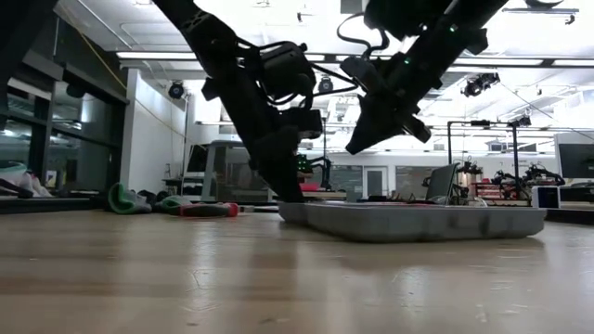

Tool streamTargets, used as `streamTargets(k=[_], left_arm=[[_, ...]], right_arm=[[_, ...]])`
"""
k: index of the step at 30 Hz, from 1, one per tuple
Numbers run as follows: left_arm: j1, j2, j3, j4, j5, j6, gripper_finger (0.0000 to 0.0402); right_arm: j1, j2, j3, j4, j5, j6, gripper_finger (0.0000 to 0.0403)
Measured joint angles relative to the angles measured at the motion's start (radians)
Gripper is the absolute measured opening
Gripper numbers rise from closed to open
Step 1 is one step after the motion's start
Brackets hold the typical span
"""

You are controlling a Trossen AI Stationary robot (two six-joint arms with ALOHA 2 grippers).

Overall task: Prefit tool cases
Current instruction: Remove the electrical tape from the gray prefit tool case

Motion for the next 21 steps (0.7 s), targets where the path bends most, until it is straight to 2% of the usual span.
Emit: streamTargets(k=[7,15,21], left_arm=[[0.000,-0.123,-0.008,-0.024,0.017,-0.079,0.0002],[-0.003,-0.316,-0.005,-0.080,-0.043,-0.087,0.0001],[-0.002,-0.382,-0.004,-0.284,-0.106,-0.086,0.0001]], right_arm=[[0.000,0.000,0.000,-0.037,0.001,0.000,0.0000],[0.000,0.000,0.000,-0.040,0.022,0.000,0.0000],[0.000,0.000,0.000,-0.046,0.021,0.001,0.0000]])
